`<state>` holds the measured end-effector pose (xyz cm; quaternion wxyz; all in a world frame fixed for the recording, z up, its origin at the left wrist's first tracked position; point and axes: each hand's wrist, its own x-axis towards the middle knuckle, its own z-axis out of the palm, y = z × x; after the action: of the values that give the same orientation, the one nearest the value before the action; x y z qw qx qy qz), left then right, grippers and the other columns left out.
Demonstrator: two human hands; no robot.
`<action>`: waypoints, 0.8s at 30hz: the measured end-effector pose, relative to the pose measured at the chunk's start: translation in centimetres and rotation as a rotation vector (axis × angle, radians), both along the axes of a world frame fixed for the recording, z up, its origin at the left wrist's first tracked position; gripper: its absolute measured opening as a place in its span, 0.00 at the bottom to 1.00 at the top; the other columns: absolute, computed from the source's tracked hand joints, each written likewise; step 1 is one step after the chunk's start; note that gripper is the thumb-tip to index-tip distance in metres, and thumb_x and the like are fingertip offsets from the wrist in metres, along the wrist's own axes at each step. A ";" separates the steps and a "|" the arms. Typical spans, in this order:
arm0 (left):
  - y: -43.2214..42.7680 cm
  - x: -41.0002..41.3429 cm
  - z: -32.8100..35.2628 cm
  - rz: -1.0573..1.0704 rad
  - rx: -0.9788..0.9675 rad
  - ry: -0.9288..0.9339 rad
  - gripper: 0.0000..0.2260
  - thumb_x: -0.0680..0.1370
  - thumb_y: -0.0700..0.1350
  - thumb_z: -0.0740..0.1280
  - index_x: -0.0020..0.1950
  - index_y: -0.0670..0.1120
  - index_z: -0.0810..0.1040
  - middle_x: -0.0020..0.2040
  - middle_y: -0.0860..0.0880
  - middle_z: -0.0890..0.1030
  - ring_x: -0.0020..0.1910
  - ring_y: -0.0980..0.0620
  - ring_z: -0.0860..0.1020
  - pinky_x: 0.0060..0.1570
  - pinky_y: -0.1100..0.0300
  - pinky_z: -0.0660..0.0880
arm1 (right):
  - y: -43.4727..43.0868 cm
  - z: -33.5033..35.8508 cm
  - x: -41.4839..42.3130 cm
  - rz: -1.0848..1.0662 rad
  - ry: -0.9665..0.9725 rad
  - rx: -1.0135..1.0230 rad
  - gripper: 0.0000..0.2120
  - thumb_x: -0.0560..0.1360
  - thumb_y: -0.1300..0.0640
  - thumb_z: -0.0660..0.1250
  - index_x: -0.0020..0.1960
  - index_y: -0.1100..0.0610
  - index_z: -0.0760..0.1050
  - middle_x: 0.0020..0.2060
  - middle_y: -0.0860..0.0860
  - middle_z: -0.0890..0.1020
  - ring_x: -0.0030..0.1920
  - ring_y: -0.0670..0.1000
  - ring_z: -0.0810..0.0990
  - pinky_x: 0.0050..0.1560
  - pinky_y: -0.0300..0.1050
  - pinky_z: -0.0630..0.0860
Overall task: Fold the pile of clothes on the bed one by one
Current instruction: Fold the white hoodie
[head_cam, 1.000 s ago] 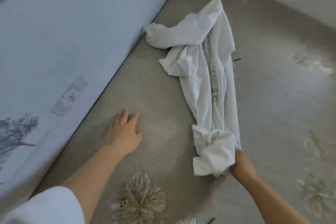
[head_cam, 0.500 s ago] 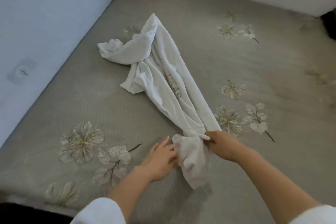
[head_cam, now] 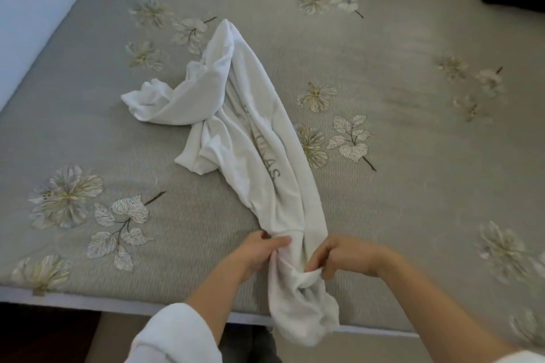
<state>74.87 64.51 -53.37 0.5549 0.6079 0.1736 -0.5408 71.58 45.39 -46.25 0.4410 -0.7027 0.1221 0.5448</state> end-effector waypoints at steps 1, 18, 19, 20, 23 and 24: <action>0.0 0.0 -0.1 -0.030 0.032 -0.031 0.17 0.75 0.43 0.69 0.64 0.42 0.75 0.58 0.46 0.81 0.56 0.47 0.79 0.59 0.52 0.74 | -0.1 -0.2 0.1 -0.040 0.011 0.029 0.22 0.67 0.72 0.62 0.38 0.47 0.85 0.40 0.42 0.85 0.46 0.40 0.80 0.51 0.33 0.72; 15.7 4.9 1.9 0.543 0.112 -0.085 0.08 0.56 0.36 0.57 0.21 0.48 0.66 0.24 0.51 0.68 0.26 0.52 0.68 0.28 0.62 0.63 | 6.6 -5.7 8.1 -1.071 -0.142 0.151 0.07 0.70 0.68 0.66 0.35 0.60 0.77 0.32 0.53 0.80 0.33 0.50 0.77 0.33 0.39 0.73; 17.0 5.0 1.4 0.674 0.185 -0.080 0.06 0.56 0.36 0.55 0.22 0.47 0.65 0.24 0.49 0.66 0.25 0.50 0.67 0.26 0.63 0.63 | 6.4 -5.7 8.0 -1.065 -0.102 0.185 0.08 0.68 0.70 0.65 0.34 0.61 0.78 0.31 0.54 0.79 0.33 0.50 0.76 0.33 0.39 0.74; 18.1 5.1 0.9 0.747 0.282 -0.093 0.03 0.55 0.37 0.55 0.24 0.45 0.64 0.25 0.47 0.65 0.25 0.48 0.66 0.27 0.63 0.61 | 6.2 -5.8 7.6 -0.955 -0.045 0.175 0.06 0.67 0.70 0.66 0.35 0.62 0.79 0.31 0.54 0.80 0.32 0.51 0.77 0.34 0.40 0.76; 19.9 5.0 -0.4 0.507 0.627 -0.179 0.06 0.58 0.42 0.58 0.31 0.40 0.67 0.32 0.40 0.69 0.33 0.45 0.68 0.35 0.54 0.60 | 6.7 -6.0 6.1 -0.343 0.204 0.062 0.09 0.68 0.67 0.70 0.48 0.68 0.80 0.35 0.57 0.84 0.34 0.52 0.83 0.42 0.42 0.81; 20.4 4.7 -1.2 0.408 0.727 -0.184 0.10 0.63 0.44 0.60 0.35 0.37 0.73 0.38 0.36 0.74 0.38 0.42 0.72 0.38 0.53 0.62 | 6.9 -6.3 5.8 -0.206 0.226 0.018 0.11 0.70 0.64 0.70 0.52 0.67 0.79 0.38 0.56 0.85 0.36 0.51 0.84 0.43 0.42 0.80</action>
<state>79.59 84.94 -54.53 0.4133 0.7629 0.4195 -0.2667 77.43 52.31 -52.58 0.4844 -0.6167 0.2373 0.5734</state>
